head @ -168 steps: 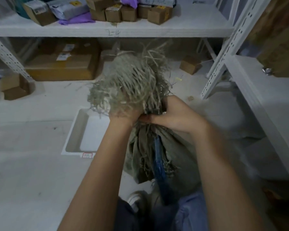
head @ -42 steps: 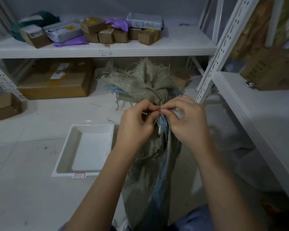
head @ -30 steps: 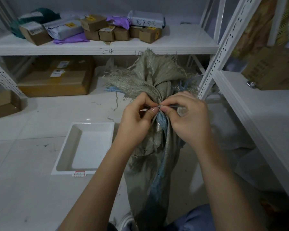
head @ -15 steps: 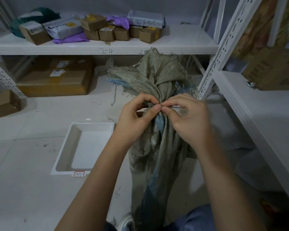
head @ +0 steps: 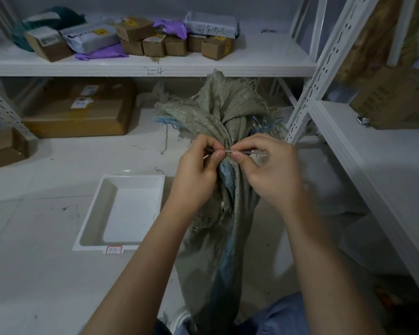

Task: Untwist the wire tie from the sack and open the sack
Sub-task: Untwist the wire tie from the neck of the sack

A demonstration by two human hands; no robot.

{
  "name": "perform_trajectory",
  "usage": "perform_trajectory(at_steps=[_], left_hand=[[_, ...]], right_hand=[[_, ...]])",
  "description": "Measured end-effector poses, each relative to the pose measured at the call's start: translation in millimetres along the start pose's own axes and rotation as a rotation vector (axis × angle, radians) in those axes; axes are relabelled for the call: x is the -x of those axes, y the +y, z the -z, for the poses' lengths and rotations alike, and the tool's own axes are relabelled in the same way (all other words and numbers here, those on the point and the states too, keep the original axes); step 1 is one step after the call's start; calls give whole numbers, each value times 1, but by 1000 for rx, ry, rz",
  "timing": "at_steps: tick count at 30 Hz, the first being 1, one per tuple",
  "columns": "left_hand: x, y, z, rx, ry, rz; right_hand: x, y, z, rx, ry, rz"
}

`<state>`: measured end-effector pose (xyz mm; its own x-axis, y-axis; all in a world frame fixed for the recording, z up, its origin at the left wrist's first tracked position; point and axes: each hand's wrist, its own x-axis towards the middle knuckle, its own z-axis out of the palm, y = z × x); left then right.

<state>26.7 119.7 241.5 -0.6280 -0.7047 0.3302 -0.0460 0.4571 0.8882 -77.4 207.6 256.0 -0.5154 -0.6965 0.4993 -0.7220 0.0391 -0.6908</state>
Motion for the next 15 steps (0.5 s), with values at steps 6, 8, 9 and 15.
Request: perform_trajectory(at_steps=[6,8,9,15], left_hand=[[1,4,-2,106,-2,82],[1,8,-2,176,-20,106],[1,10,-1,199,-28,94],[5,16,0,150,-52,-33]], right_hand=[[0,-4,3,-42,8,-29],[-1,-4,4,-73,32,-26],[-1,-4,5,-85,42,-29],[1,0,8,-108,57,0]])
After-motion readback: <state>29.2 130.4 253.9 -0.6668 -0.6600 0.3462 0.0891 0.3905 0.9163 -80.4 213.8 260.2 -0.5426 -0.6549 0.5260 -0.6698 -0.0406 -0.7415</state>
